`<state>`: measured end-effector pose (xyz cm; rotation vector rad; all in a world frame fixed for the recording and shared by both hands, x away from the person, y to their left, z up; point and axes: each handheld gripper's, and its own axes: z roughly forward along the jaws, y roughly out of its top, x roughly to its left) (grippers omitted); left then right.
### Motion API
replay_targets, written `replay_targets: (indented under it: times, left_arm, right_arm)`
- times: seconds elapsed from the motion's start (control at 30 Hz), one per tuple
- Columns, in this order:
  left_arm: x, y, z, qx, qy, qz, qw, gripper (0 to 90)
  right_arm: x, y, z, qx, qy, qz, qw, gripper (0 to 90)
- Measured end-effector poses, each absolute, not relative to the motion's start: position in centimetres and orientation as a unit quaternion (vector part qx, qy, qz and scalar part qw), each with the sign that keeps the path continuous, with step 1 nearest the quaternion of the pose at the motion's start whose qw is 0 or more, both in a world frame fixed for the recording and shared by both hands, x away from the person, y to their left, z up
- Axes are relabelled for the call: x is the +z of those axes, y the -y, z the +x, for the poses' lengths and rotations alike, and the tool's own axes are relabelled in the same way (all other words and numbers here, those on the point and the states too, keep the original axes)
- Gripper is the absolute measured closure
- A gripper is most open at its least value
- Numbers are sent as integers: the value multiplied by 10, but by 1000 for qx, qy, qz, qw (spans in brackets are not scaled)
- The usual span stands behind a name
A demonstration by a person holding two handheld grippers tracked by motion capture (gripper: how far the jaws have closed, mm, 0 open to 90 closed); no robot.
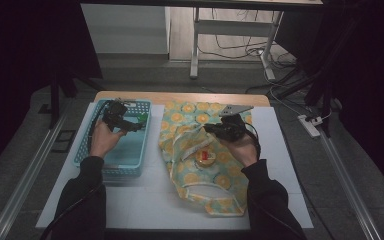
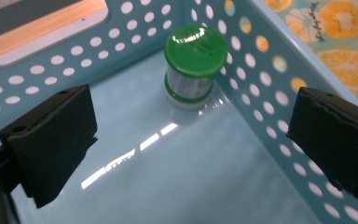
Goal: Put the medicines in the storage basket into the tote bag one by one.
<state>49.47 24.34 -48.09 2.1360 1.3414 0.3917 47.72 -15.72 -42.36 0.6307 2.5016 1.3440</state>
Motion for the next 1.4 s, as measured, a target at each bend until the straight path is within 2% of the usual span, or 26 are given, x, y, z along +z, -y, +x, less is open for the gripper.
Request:
replay_targets:
  times: [0.3,0.5,0.7,1.2,1.4]
  left_arm:
    - [-487,-233,512,146,-509,805,269,59]
    - [-491,-228,520,150,-502,812,259,192]
    - [-491,-227,525,149,-503,810,264,260]
    - [-493,-224,535,106,-509,813,264,509]
    - [-491,-225,534,98,-517,809,261,521]
  right_arm:
    - [-423,158,477,460,-853,215,116,900]
    - [-423,159,478,461,-853,215,117,900]
    - [-423,159,478,462,-853,215,117,900]
    - [-422,160,477,464,-852,214,118,900]
    - [-421,160,477,464,-852,214,118,900]
